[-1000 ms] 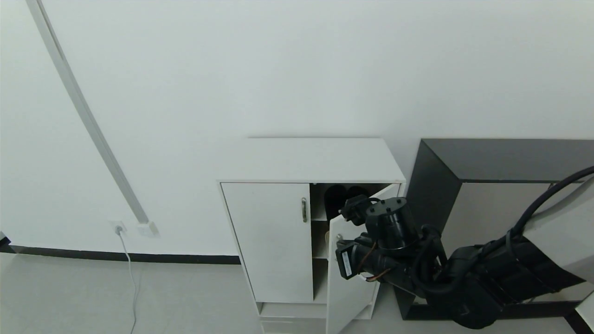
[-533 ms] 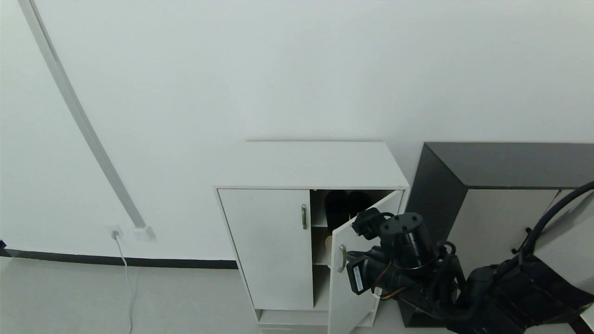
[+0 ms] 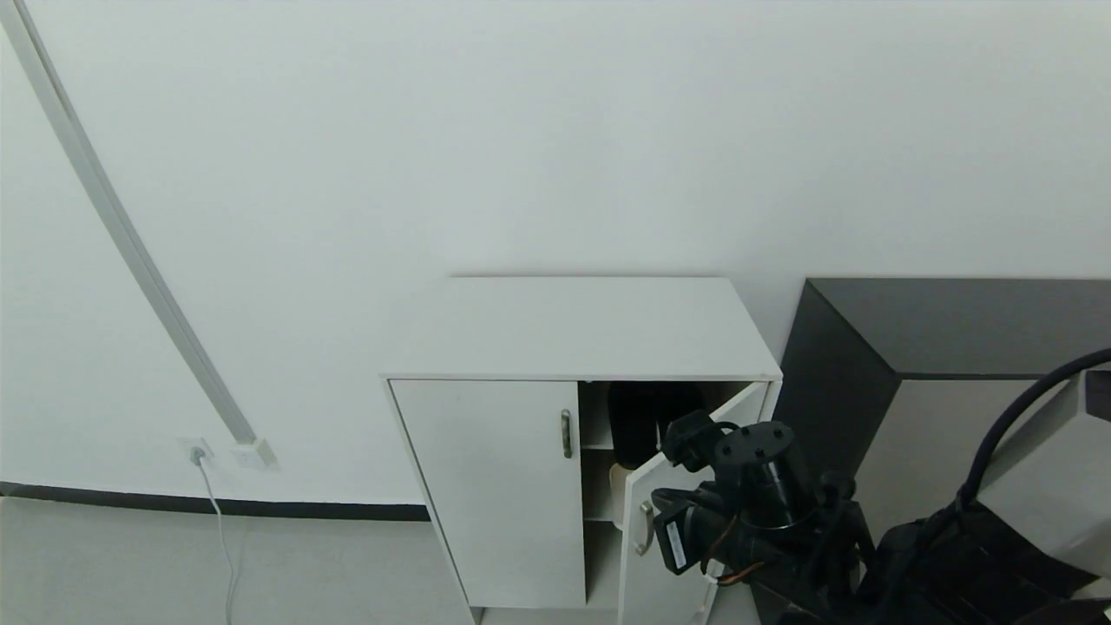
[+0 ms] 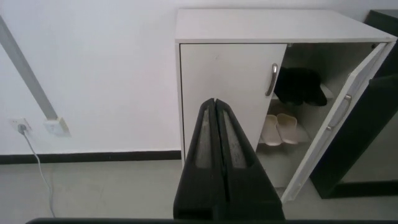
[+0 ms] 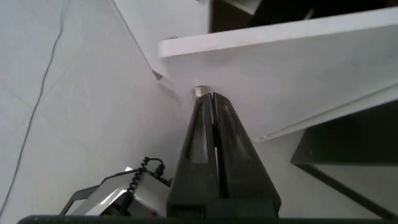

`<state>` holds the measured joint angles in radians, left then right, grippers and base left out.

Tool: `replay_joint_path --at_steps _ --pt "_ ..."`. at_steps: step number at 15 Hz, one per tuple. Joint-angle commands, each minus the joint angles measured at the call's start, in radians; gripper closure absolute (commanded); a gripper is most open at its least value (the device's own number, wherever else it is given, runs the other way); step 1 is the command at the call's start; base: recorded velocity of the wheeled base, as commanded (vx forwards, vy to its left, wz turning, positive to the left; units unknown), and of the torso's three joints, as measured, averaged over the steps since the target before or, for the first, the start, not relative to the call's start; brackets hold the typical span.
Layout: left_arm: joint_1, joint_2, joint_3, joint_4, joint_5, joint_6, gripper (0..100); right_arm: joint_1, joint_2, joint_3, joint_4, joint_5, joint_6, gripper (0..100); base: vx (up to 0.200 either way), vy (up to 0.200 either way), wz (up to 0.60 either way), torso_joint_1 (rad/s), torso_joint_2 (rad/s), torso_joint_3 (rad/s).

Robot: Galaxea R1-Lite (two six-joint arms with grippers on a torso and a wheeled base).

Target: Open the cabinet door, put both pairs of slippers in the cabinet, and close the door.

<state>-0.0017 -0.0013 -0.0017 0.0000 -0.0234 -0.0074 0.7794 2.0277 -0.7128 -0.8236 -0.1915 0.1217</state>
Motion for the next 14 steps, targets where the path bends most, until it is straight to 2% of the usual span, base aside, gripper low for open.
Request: replay_joint_path --at_steps 1,10,14 --pt "0.000 0.001 0.000 0.000 0.000 0.000 100 -0.014 0.066 -0.066 -0.002 0.000 -0.001 100 0.000 0.000 0.00 0.000 0.00 0.000" --pt "0.000 0.001 0.000 0.000 0.002 0.000 100 -0.065 0.232 -0.307 0.006 0.001 -0.037 100 0.000 0.000 0.00 0.000 0.00 0.000" --pt "0.000 0.001 0.000 0.000 0.003 -0.002 100 -0.118 0.321 -0.444 0.020 0.004 -0.083 100 0.000 0.000 0.00 0.000 0.00 0.000"
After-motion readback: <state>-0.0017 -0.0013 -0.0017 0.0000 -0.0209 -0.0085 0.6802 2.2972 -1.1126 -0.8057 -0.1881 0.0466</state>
